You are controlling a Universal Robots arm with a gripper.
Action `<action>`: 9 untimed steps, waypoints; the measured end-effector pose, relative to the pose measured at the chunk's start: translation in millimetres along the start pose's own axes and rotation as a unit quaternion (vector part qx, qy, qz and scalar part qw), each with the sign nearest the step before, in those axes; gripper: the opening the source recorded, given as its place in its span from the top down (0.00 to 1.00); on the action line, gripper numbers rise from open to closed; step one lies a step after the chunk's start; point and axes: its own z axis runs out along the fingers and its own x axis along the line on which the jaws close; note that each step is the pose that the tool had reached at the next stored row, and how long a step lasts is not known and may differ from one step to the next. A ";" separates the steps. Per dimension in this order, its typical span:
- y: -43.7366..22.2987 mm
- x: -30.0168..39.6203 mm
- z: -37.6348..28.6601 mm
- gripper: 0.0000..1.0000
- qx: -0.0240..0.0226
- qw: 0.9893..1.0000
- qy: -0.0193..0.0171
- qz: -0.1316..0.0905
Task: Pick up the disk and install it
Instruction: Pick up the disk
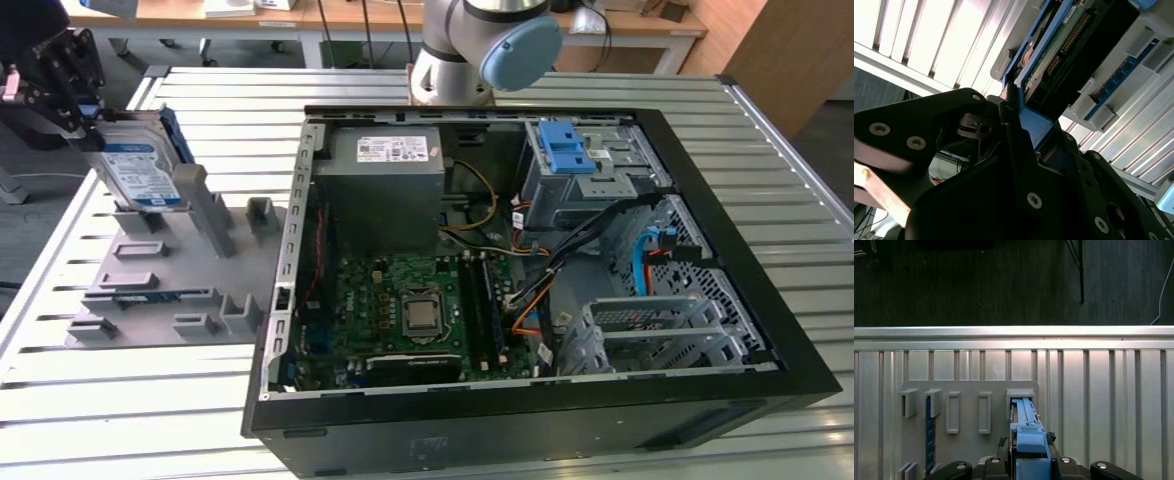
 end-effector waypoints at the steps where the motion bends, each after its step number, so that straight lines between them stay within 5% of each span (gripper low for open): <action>1: 0.0 0.0 -0.2 0.64 0.000 1.000 0.000 0.000; 9: 0.0 0.0 -3.6 0.64 0.000 1.000 0.000 0.000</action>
